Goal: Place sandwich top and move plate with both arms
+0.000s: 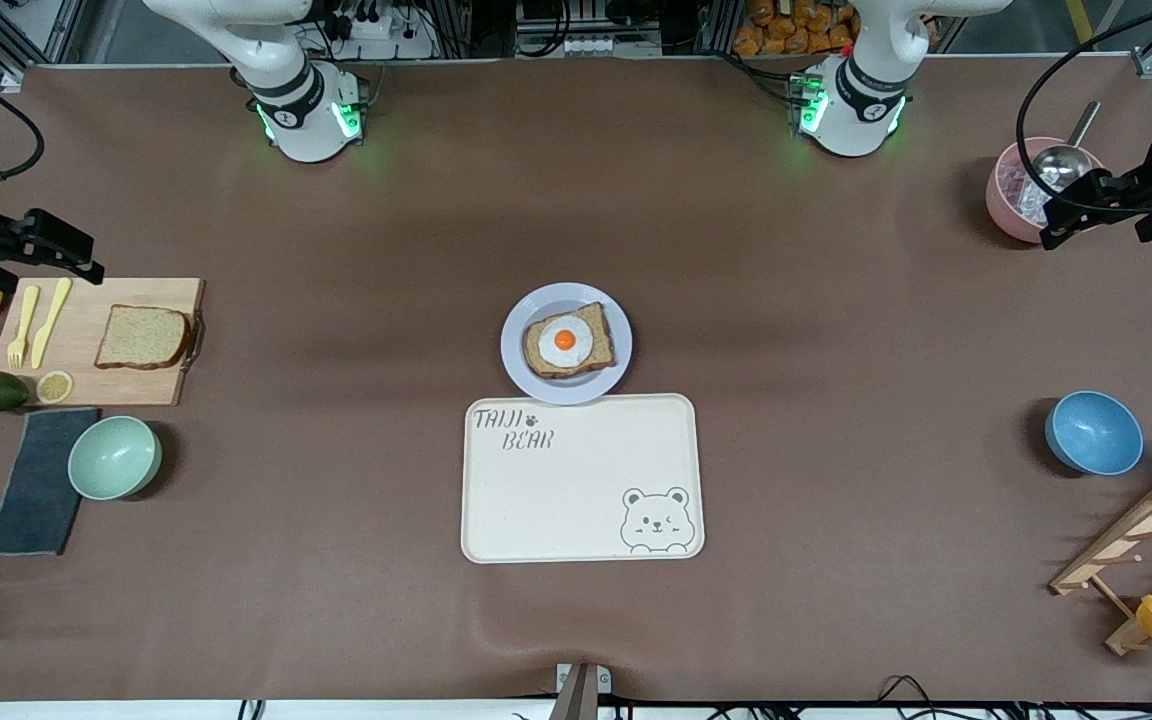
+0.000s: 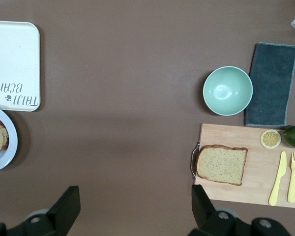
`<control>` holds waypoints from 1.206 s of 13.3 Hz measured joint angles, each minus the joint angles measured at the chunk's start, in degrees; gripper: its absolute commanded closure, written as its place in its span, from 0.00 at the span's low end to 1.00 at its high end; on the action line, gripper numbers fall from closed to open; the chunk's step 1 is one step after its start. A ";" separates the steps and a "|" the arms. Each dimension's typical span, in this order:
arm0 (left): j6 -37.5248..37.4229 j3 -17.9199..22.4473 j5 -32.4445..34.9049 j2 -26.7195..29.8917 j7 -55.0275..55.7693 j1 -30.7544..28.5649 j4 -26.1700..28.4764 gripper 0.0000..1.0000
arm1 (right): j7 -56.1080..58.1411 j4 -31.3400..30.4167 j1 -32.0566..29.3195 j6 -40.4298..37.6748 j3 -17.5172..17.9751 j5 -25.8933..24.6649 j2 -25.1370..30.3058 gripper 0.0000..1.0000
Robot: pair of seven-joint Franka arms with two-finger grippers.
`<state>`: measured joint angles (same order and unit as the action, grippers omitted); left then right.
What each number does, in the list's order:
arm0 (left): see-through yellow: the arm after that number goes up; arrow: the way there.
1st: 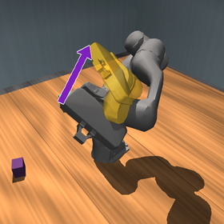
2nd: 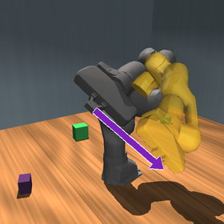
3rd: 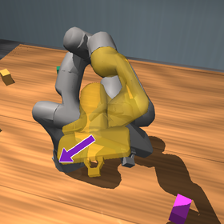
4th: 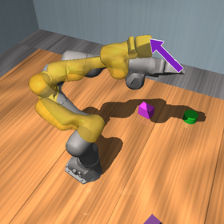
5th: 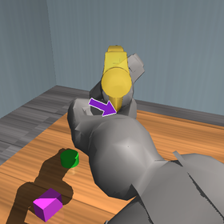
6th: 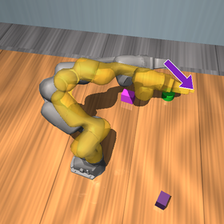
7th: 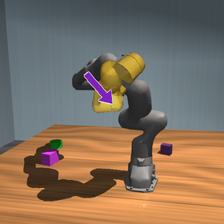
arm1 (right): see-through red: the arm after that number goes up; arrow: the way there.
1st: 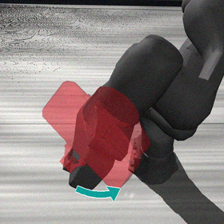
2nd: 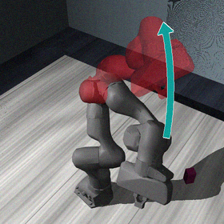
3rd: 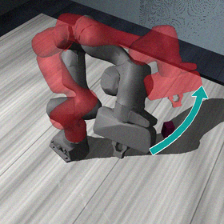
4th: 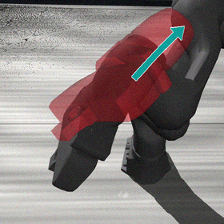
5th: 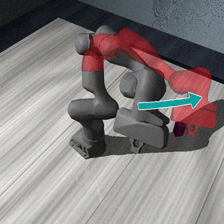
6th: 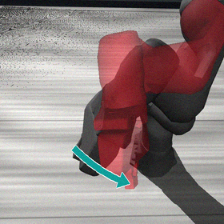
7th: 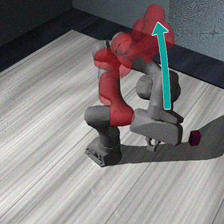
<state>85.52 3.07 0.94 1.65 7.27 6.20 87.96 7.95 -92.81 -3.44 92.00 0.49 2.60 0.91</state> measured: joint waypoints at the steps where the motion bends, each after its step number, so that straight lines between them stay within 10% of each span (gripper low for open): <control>1: 0.00 0.00 -0.88 -0.19 0.00 -0.02 0.00 0.00 | 0.00 0.00 0.00 0.00 0.00 0.00 0.00 0.00; 16: -0.01 -0.05 -2.36 -1.05 0.00 0.01 1.13 0.00 | 0.01 -0.02 -0.01 -0.02 -0.32 -0.01 -0.48 0.00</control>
<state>85.51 3.02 -1.42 0.60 7.27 6.20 89.09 7.95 -92.83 -3.45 91.98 0.18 2.59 0.44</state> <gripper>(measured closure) 0.000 0.000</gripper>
